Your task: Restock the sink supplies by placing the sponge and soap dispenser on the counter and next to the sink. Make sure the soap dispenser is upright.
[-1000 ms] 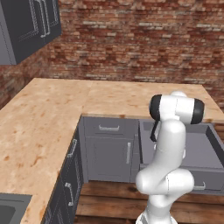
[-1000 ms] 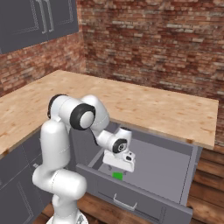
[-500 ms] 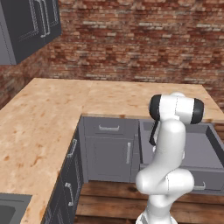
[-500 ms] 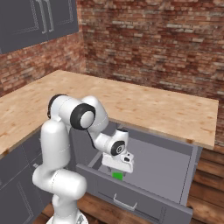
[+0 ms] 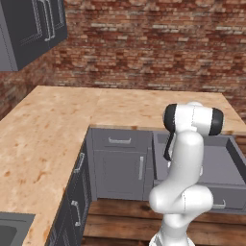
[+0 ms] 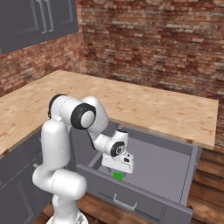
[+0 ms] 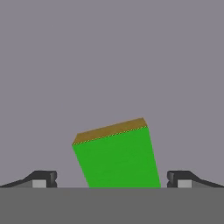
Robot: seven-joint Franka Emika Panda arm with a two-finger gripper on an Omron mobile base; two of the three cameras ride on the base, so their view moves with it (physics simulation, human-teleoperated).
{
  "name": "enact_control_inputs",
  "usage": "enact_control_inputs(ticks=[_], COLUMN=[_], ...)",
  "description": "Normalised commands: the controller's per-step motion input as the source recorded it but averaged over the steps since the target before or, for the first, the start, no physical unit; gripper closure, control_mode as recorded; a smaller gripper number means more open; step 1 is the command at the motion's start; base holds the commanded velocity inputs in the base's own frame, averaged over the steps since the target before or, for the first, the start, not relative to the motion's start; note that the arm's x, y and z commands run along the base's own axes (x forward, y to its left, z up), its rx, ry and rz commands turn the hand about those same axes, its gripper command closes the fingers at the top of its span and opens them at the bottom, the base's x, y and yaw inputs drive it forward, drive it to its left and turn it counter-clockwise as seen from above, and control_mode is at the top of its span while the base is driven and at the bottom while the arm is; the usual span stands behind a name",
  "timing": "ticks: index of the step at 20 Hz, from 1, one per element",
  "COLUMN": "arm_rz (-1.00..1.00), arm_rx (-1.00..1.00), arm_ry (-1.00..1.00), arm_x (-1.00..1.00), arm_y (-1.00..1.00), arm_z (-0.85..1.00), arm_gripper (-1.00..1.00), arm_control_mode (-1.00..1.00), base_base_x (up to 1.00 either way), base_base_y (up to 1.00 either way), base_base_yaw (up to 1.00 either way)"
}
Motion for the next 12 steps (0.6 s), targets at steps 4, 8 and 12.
enact_control_inputs(ticks=[4,8,12], arm_rz=[0.0,0.0,0.0], arm_rx=[0.0,0.0,0.0], arm_ry=[0.0,0.0,0.0], arm_x=[0.0,0.0,0.0], arm_y=[0.0,0.0,0.0], arm_z=[-0.15,-0.06,-0.01], arm_gripper=[-1.0,-1.0,-1.0], arm_control_mode=[-1.0,-1.0,-1.0], base_base_x=[0.0,0.0,0.0], base_base_y=[0.0,0.0,0.0], base_base_yaw=[0.0,0.0,0.0])
